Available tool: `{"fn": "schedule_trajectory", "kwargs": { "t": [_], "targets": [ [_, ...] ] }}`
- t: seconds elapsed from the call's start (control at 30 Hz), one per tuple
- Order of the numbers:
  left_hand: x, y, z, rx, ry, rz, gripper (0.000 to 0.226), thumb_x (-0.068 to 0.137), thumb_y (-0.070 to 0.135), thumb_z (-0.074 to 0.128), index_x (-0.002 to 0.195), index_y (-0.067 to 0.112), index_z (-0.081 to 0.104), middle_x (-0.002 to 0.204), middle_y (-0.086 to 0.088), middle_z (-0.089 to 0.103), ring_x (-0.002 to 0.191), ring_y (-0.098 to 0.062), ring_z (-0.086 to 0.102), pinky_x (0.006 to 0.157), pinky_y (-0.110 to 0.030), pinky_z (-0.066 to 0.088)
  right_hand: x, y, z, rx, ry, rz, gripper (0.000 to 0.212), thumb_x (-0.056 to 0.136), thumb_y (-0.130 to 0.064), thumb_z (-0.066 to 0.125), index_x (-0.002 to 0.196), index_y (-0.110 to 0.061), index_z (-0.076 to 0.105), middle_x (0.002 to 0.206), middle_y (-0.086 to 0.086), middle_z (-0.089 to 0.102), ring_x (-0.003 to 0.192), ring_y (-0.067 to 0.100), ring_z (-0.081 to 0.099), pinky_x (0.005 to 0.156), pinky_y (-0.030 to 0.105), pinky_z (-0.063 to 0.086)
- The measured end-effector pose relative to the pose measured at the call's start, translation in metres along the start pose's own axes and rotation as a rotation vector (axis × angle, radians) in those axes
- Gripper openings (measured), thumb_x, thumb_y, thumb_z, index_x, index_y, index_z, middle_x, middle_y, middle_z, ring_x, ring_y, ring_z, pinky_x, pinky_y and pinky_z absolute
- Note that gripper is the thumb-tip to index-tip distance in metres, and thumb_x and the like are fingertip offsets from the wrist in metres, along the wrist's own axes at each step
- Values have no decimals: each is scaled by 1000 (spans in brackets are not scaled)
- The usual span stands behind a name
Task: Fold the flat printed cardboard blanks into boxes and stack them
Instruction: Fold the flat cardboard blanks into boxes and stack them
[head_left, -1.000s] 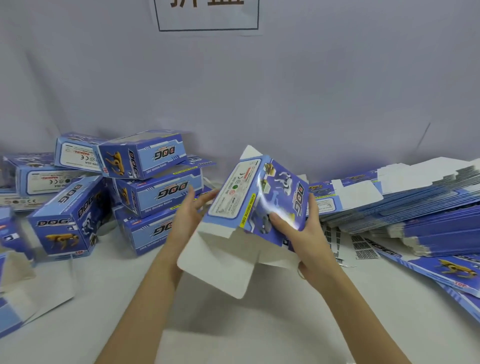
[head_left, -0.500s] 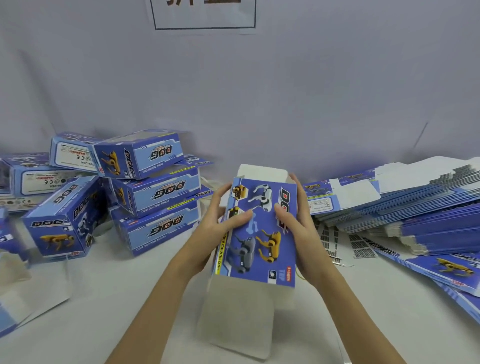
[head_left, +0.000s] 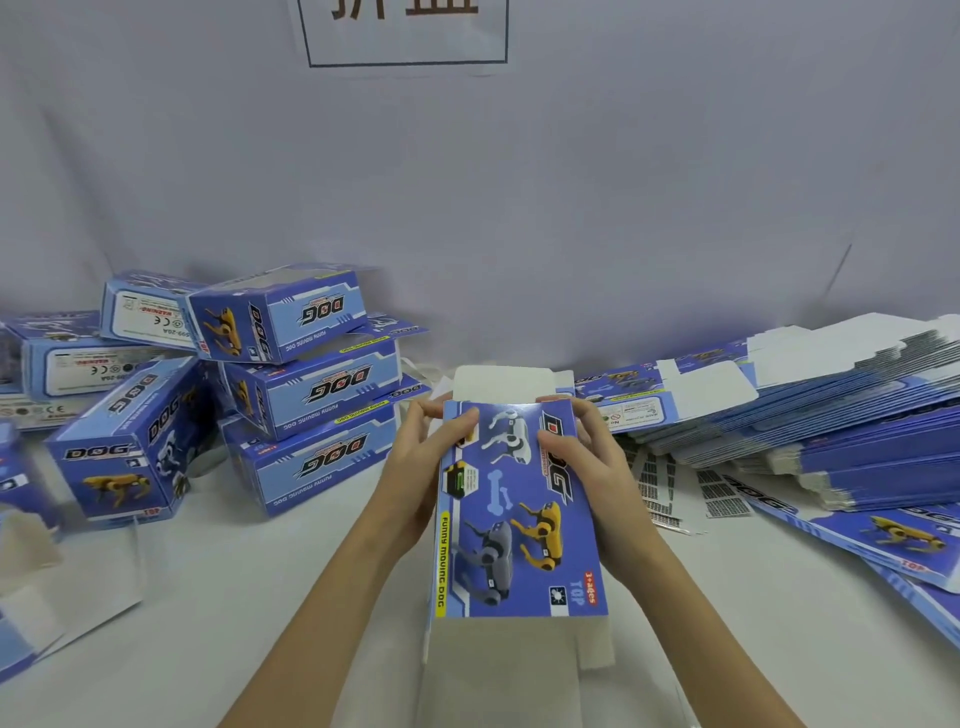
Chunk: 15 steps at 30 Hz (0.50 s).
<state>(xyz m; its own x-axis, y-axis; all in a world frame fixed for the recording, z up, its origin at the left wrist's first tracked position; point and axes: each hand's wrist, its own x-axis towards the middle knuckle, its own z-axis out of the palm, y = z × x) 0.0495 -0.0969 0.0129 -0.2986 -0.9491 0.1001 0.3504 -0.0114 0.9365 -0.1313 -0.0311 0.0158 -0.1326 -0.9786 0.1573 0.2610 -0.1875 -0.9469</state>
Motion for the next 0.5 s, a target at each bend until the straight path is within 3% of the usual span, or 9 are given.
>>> {"fn": "schedule_trajectory", "kwargs": {
  "t": [0.07, 0.1, 0.2, 0.33, 0.43, 0.5],
  "targets": [
    [1, 0, 0, -31, 29, 7, 62, 83, 31, 76, 127, 0, 44, 143, -13, 59, 103, -33, 75, 70, -37, 63, -1, 1, 1, -16, 7, -11, 44, 90, -34, 80, 127, -28, 58, 133, 8, 68, 100, 31, 79, 65, 32, 65],
    [2, 0, 0, -37, 30, 13, 60, 83, 31, 76, 127, 3, 46, 143, -10, 58, 103, -32, 75, 69, -37, 63, 0, 2, 0, -22, 3, -16, 44, 91, -35, 80, 128, -29, 58, 134, 8, 68, 101, 31, 78, 66, 33, 66],
    [1, -3, 1, -14, 28, 80, 52, 86, 30, 77, 125, 16, 47, 122, 0, 65, 92, -19, 77, 65, -30, 61, 1, 3, -1, -17, -4, -31, 42, 89, -36, 77, 127, -30, 59, 133, 9, 68, 103, 33, 78, 69, 36, 66],
    [2, -4, -1, 0, 22, 79, 49, 93, 29, 75, 136, 28, 50, 123, -3, 67, 101, -19, 76, 70, -31, 63, 2, 6, -1, 6, 21, -68, 47, 87, -35, 76, 127, -40, 53, 126, 11, 67, 100, 36, 78, 72, 43, 65],
    [2, -1, 0, 16, -28, 19, 45, 91, 46, 75, 126, 20, 64, 122, -11, 74, 102, -26, 77, 76, -38, 65, 2, 8, -1, 9, 9, -39, 51, 88, -34, 76, 134, -39, 54, 128, 9, 68, 104, 36, 77, 78, 45, 64],
    [-1, 1, 1, 19, -38, -12, 51, 89, 67, 60, 119, 27, 71, 111, 1, 79, 99, -16, 77, 71, -28, 64, 2, 9, -2, -33, 2, -24, 46, 92, -32, 80, 133, -34, 59, 134, 10, 66, 105, 35, 77, 84, 46, 63]
  ]
}}
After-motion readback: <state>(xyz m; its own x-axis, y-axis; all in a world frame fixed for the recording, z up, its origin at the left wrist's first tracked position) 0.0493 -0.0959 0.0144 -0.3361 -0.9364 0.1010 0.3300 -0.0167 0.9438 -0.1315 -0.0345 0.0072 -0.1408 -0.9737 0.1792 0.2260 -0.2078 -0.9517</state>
